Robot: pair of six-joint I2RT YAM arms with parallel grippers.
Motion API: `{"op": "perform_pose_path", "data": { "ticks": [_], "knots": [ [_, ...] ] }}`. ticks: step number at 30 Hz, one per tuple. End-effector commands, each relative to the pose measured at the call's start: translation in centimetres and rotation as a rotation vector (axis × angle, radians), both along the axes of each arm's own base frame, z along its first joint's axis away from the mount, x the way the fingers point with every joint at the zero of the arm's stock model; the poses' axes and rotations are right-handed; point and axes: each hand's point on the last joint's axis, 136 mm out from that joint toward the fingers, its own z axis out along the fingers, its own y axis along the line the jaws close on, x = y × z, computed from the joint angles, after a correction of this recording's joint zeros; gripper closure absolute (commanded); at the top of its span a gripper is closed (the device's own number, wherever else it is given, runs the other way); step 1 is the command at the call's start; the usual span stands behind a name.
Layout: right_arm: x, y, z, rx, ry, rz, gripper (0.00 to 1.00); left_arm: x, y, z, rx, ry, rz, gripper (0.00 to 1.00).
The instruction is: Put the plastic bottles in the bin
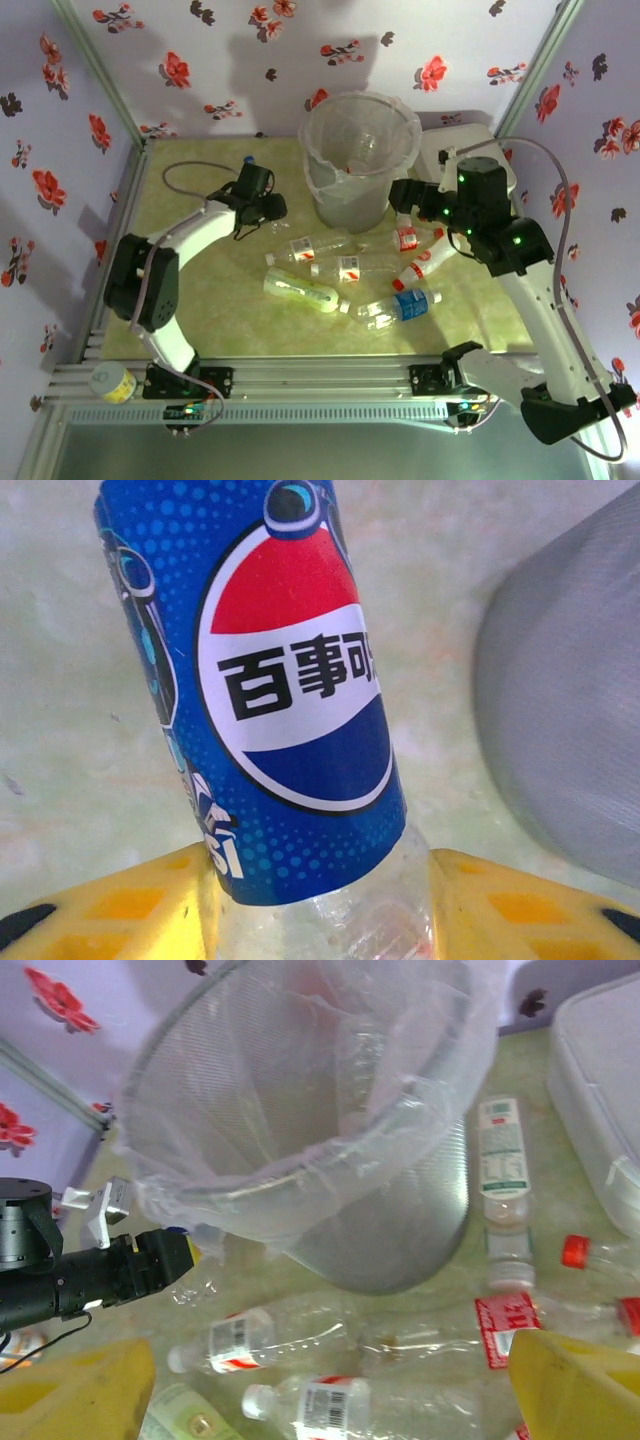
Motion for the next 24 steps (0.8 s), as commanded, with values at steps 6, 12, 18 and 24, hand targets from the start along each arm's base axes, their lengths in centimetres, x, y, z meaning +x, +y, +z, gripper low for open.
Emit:
{"op": "perform_pose_path", "data": {
  "ticks": [6, 12, 18, 24],
  "knots": [
    [1.9, 6.4, 5.0, 0.147, -0.081, 0.203, 0.09, -4.2, 0.0, 8.0, -0.055, -0.181, -0.153, 0.52],
    [3.2, 10.5, 7.0, 0.157, -0.121, 0.272, 0.09, -10.8, -5.7, 13.9, -0.168, -0.4, -0.532, 0.52],
    [5.8, 14.4, 5.0, 0.14, -0.058, 0.35, 0.04, -15.1, -6.4, 16.9, -0.184, -0.549, -0.693, 0.52],
    [6.7, 17.7, 3.5, 0.116, -0.007, 0.433, 0.04, -16.8, -7.0, 18.0, -0.219, -0.562, -0.768, 0.52]
  ]
}}
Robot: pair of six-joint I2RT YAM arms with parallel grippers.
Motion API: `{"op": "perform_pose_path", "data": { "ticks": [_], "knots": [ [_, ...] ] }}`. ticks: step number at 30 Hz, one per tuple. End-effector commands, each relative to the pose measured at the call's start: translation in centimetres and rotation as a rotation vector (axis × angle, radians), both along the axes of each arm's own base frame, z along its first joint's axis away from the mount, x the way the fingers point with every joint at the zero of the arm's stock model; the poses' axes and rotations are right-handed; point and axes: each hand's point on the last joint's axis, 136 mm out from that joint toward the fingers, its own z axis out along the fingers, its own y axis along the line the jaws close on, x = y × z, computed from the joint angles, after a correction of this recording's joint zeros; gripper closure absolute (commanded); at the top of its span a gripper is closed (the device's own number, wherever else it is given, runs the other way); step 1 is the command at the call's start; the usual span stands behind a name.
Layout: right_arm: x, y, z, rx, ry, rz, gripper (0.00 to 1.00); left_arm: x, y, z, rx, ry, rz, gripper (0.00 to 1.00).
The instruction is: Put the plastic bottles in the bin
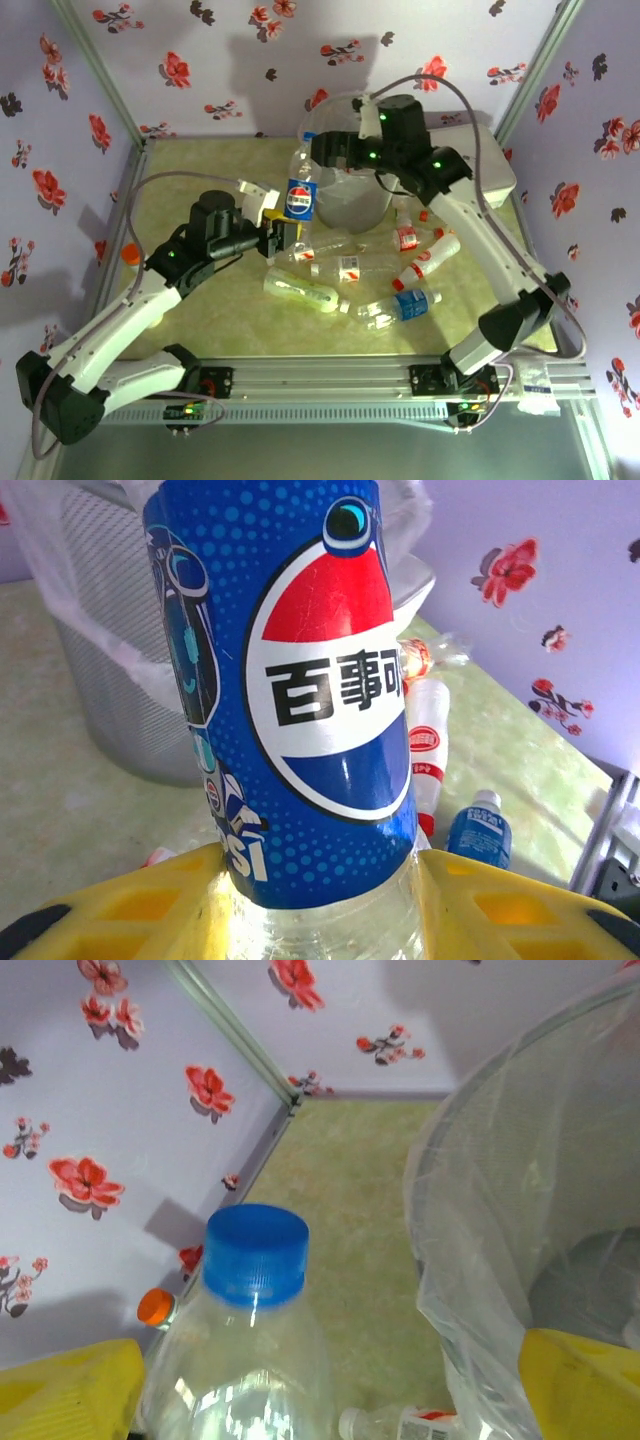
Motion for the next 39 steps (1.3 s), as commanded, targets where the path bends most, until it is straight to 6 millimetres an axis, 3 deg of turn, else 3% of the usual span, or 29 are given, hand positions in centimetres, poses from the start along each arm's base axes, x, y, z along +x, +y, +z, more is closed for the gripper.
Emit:
{"op": "perform_pose_path", "data": {
  "ticks": [1, 5, 10, 20, 21, 24, 26, 31, 35, 39],
  "knots": [
    [-0.8, 1.7, 0.3, 0.003, 0.004, 0.076, 0.05, -1.0, -0.7, 1.2, -0.015, -0.06, -0.075, 0.52],
    [-0.6, 2.8, -0.7, 0.016, 0.044, 0.107, 0.14, -0.7, -0.9, 1.7, -0.028, -0.074, -0.073, 0.52],
    [-0.9, 3.1, -0.9, 0.028, 0.052, 0.127, 0.45, -0.3, -1.3, 1.4, -0.018, -0.077, -0.077, 0.52],
    [0.1, 2.1, 0.9, 0.009, -0.03, 0.065, 0.67, 0.7, -1.1, 1.0, -0.009, -0.071, -0.034, 0.52],
    [0.2, 1.9, 1.2, 0.009, -0.041, 0.057, 0.67, 0.7, -1.0, 1.0, -0.01, -0.074, -0.027, 0.5],
    [0.9, 1.2, 2.9, 0.008, -0.098, 0.025, 0.68, 0.8, -0.3, 1.4, -0.012, -0.085, 0.006, 0.31],
    [1.5, 0.1, 5.0, 0.014, -0.161, -0.019, 0.72, 0.7, 0.2, 1.7, -0.012, -0.093, 0.026, 0.21],
    [3.4, -3.7, 10.7, 0.146, -0.288, -0.136, 0.76, 0.3, 1.6, 0.9, 0.032, -0.052, 0.074, 0.08],
    [5.3, -7.9, 13.9, 0.229, -0.388, -0.28, 0.76, 0.1, 2.6, -1.5, 0.077, 0.037, 0.124, 0.06],
    [7.5, -11.0, 14.9, 0.257, -0.456, -0.414, 0.79, -0.3, 3.2, -5.3, 0.115, 0.163, 0.166, 0.06]
  ]
}}
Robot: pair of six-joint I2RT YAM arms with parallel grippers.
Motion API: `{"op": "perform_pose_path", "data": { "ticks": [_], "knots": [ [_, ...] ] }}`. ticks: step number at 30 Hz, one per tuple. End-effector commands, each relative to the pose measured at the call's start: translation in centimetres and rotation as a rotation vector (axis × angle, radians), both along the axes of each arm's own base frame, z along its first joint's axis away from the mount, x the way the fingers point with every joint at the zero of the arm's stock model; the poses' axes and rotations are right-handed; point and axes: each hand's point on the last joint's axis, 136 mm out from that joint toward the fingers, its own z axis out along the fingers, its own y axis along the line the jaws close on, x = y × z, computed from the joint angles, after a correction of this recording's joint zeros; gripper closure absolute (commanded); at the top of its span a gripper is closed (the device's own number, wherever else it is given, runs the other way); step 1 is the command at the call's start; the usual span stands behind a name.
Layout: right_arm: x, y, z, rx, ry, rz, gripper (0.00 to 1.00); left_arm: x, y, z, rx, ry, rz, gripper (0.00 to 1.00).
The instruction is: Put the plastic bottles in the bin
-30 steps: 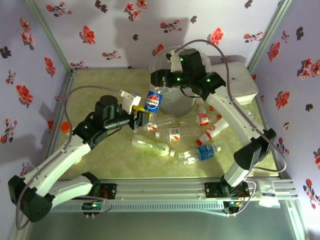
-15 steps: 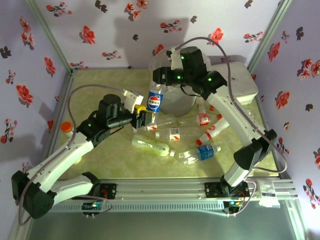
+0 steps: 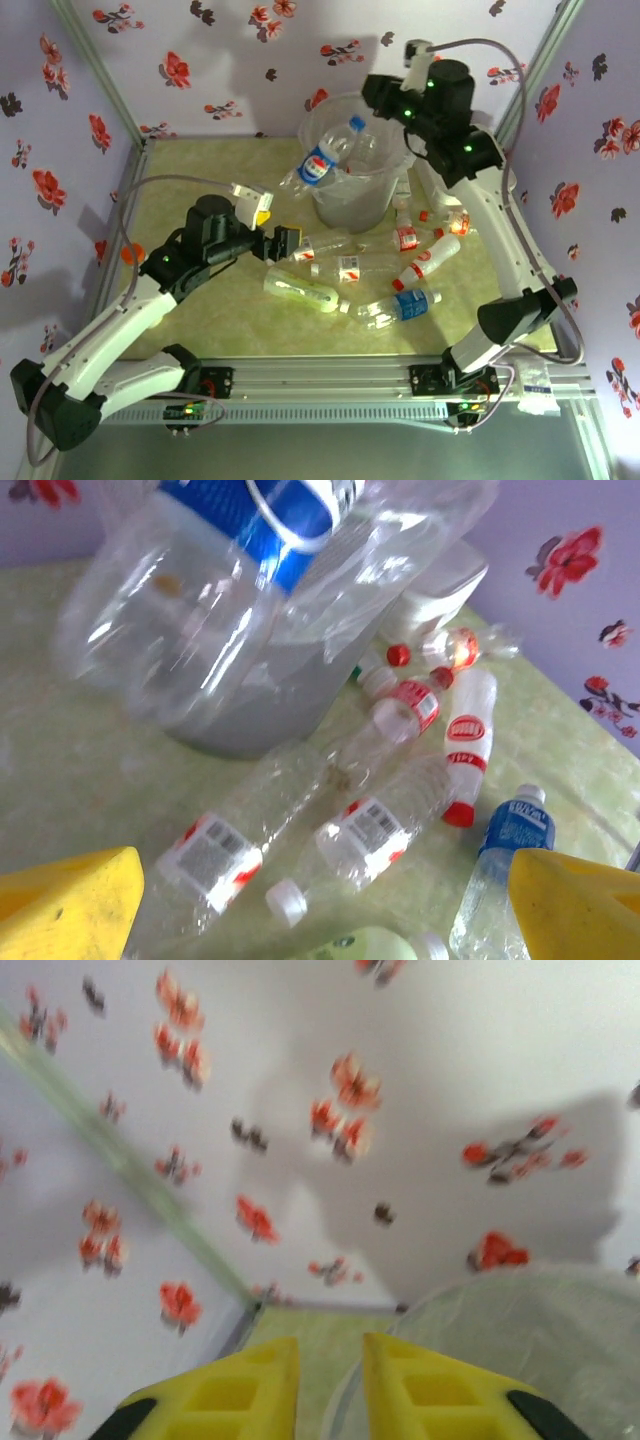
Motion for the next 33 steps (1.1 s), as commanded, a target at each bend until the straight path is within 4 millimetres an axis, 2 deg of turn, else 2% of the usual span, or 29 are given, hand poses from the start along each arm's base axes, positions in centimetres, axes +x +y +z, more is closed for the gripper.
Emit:
{"op": "perform_pose_path", "data": {
  "ticks": [1, 4, 6, 9, 12, 15, 17, 19, 21, 23, 26, 28, 29, 31, 33],
  "knots": [
    [1.5, -2.6, 3.4, 0.085, -0.125, -0.127, 0.8, -0.6, 1.2, -4.6, 0.059, 0.154, 0.067, 0.06],
    [3.4, -3.2, 3.0, 0.095, -0.11, -0.145, 0.8, -0.9, 1.7, -6.7, 0.082, 0.212, 0.094, 0.05],
    [4.1, -2.8, 1.9, 0.096, -0.07, -0.12, 0.79, -0.8, 2.1, -7.2, 0.087, 0.216, 0.116, 0.05],
    [3.7, -2.0, 0.2, 0.093, -0.022, -0.072, 0.76, -0.8, 2.4, -6.5, 0.07, 0.2, 0.13, 0.06],
    [2.5, -2.0, -1.6, 0.065, 0.021, -0.049, 0.74, -0.5, 3.4, -4.9, 0.059, 0.166, 0.158, 0.07],
    [1.2, -2.3, -3.8, 0.026, 0.074, -0.043, 0.71, 1.3, 6.9, -4.9, 0.064, 0.22, 0.339, 0.06],
    [0.3, -2.4, -5.9, 0.01, 0.123, -0.033, 0.68, 2.7, 10.3, -6.0, 0.023, 0.33, 0.523, 0.06],
    [-0.5, -2.5, -7.8, -0.008, 0.163, -0.023, 0.63, 4.0, 13.5, -6.7, 0.028, 0.347, 0.653, 0.05],
    [-1.3, -2.7, -9.6, -0.034, 0.204, -0.021, 0.57, 6.3, 15.9, -6.1, 0.025, 0.294, 0.739, 0.05],
    [-2.1, -3.1, -11.7, -0.054, 0.253, -0.025, 0.47, 10.3, 16.9, -5.5, 0.038, 0.234, 0.748, 0.05],
    [-3.4, -3.2, -14.4, -0.065, 0.32, -0.013, 0.32, 17.3, 15.9, -5.8, 0.196, 0.173, 0.635, 0.0],
    [-4.5, -3.6, -16.3, -0.078, 0.368, -0.013, 0.26, 22.0, 15.7, -6.8, 0.303, 0.18, 0.572, 0.0],
    [-5.2, -3.8, -17.3, -0.084, 0.393, -0.014, 0.24, 24.5, 15.6, -8.6, 0.352, 0.217, 0.539, 0.0],
    [-6.6, -4.3, -18.9, -0.1, 0.437, -0.013, 0.23, 28.2, 15.4, -11.3, 0.392, 0.293, 0.463, 0.0],
    [-8.1, -5.0, -20.3, -0.127, 0.475, -0.03, 0.22, 30.9, 14.1, -14.1, 0.396, 0.332, 0.343, 0.0]
  ]
}}
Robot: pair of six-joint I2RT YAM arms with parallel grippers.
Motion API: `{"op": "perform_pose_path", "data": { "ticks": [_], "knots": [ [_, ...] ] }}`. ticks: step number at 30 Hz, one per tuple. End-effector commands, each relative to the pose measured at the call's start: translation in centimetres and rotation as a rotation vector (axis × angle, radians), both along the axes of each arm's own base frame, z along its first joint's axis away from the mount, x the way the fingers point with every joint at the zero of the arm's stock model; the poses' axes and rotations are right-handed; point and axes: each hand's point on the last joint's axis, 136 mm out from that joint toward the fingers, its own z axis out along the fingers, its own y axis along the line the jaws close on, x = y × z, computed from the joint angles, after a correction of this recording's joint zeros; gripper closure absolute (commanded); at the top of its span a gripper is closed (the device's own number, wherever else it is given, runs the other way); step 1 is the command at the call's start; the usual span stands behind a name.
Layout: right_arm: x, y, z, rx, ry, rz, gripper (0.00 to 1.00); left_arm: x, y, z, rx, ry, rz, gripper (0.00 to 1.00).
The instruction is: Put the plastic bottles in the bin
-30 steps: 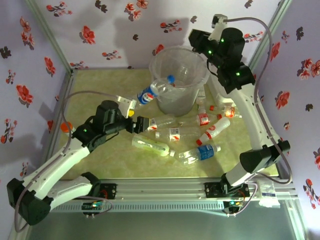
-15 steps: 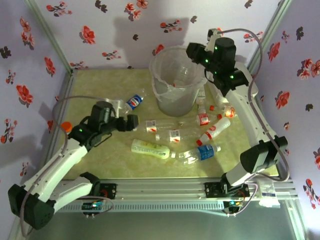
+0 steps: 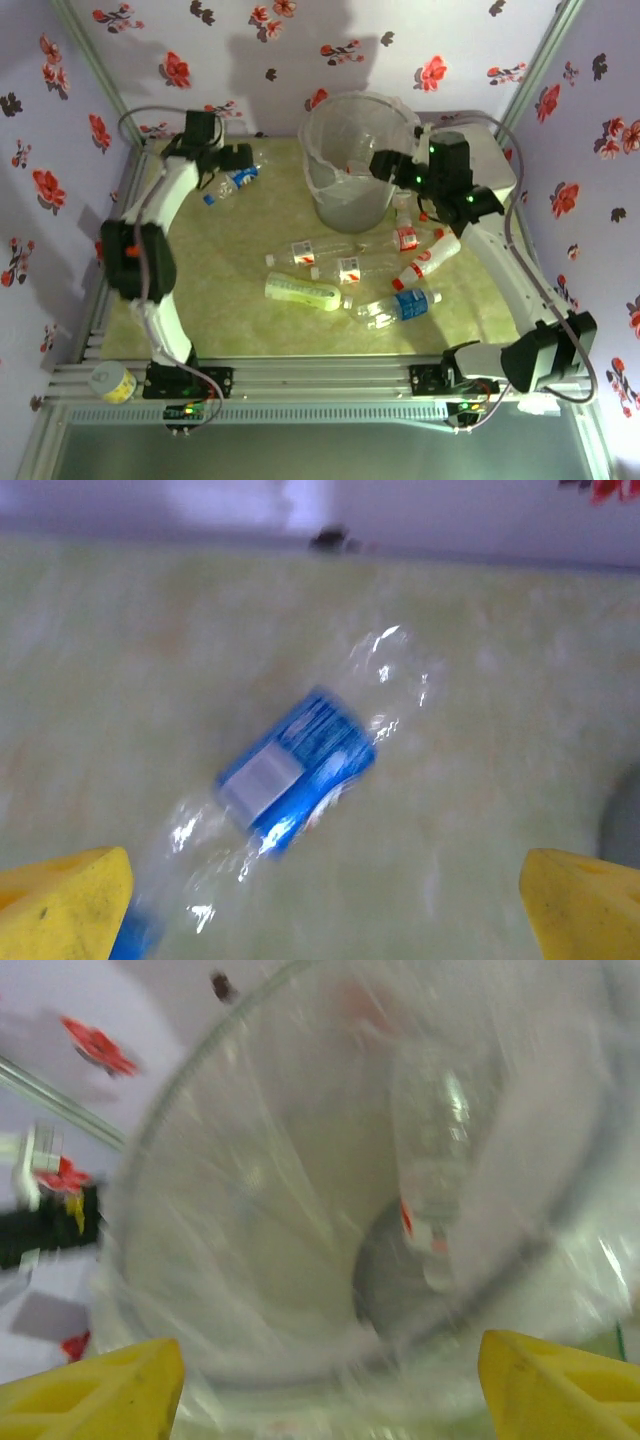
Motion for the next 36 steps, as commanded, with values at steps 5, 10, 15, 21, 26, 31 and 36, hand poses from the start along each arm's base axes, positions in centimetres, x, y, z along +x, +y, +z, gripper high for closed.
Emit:
{"op": "perform_pose_path", "data": {
  "ticks": [5, 10, 15, 21, 26, 31, 36],
  "knots": [
    [-5.3, -3.1, -2.8, -0.076, 0.083, -0.056, 0.21, 2.9, -0.1, -10.3, 0.11, 0.297, -0.22, 0.0],
    [-7.6, -4.3, -2.6, -0.069, 0.08, -0.088, 0.2, 2.3, 2.0, -13.5, 0.182, 0.382, -0.139, 0.0],
    [-8.3, -4.8, -2.3, -0.063, 0.071, -0.107, 0.2, 0.7, 2.0, -14.2, 0.175, 0.411, -0.136, 0.0],
    [-8.3, -4.8, -2.3, -0.045, 0.067, -0.116, 0.2, -0.9, -2.1, -7.8, 0.046, 0.293, -0.244, 0.0],
    [-8.2, -4.7, -2.4, -0.043, 0.069, -0.116, 0.2, -2.0, -4.2, -1.2, 0.044, 0.082, -0.295, 0.0],
    [-8.6, -4.7, -2.1, -0.035, 0.068, -0.105, 0.18, 0.1, 1.6, -2.4, 0.29, 0.082, -0.18, 0.0],
    [-9.4, -5.7, -2.3, -0.085, 0.068, -0.127, 0.17, 1.6, 4.0, -8.1, 0.255, 0.262, -0.219, 0.0]
  ]
}}
